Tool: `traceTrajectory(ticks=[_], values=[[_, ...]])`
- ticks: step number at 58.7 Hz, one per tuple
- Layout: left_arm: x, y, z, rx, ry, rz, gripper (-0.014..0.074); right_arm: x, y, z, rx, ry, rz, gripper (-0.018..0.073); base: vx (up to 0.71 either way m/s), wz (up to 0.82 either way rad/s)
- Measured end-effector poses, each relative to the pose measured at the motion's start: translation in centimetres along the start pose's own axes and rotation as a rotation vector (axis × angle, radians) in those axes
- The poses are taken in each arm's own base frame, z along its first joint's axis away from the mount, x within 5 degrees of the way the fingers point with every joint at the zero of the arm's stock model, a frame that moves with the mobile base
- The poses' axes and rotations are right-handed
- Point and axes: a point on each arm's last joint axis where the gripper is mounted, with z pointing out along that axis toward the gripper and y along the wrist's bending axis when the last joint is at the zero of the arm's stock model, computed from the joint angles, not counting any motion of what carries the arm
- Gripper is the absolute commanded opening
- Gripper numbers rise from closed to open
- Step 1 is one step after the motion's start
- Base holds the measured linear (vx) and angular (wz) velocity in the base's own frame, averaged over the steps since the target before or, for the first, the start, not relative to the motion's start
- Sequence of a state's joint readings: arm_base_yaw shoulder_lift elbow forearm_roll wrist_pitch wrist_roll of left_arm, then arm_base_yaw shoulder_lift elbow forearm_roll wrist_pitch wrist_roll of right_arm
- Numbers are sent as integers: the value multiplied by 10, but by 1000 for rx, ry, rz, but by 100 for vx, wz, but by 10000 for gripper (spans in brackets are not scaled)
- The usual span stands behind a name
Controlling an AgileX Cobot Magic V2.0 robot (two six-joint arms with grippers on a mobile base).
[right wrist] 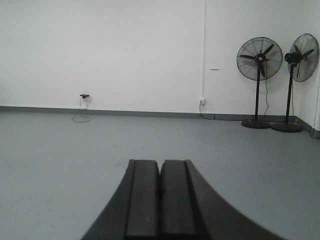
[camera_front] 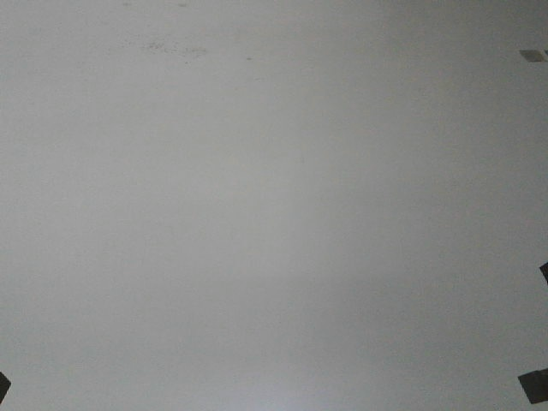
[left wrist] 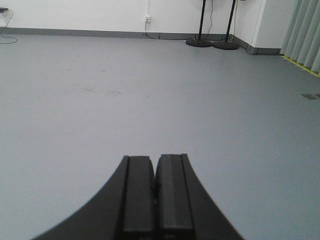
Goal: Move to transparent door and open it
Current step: 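Drive the base forward across the grey floor toward the glass door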
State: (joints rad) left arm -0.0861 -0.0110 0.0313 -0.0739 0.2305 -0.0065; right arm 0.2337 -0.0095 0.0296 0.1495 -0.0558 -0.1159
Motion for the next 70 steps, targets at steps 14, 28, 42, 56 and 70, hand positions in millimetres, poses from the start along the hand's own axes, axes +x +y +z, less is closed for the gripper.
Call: traceTrajectory(ticks=[14, 28, 42, 56, 70], values=[[0, 0, 0, 0, 0, 0, -6, 0, 0, 0, 0, 0, 0, -9, 26, 10], [0, 0, 0, 0, 0, 0, -6, 0, 0, 0, 0, 0, 0, -9, 32, 12], [0, 0, 0, 0, 0, 0, -6, 0, 0, 0, 0, 0, 0, -9, 37, 14], [0, 0, 0, 0, 0, 0, -6, 0, 0, 0, 0, 0, 0, -9, 40, 14], [0, 0, 0, 0, 0, 0, -6, 0, 0, 0, 0, 0, 0, -9, 41, 12]])
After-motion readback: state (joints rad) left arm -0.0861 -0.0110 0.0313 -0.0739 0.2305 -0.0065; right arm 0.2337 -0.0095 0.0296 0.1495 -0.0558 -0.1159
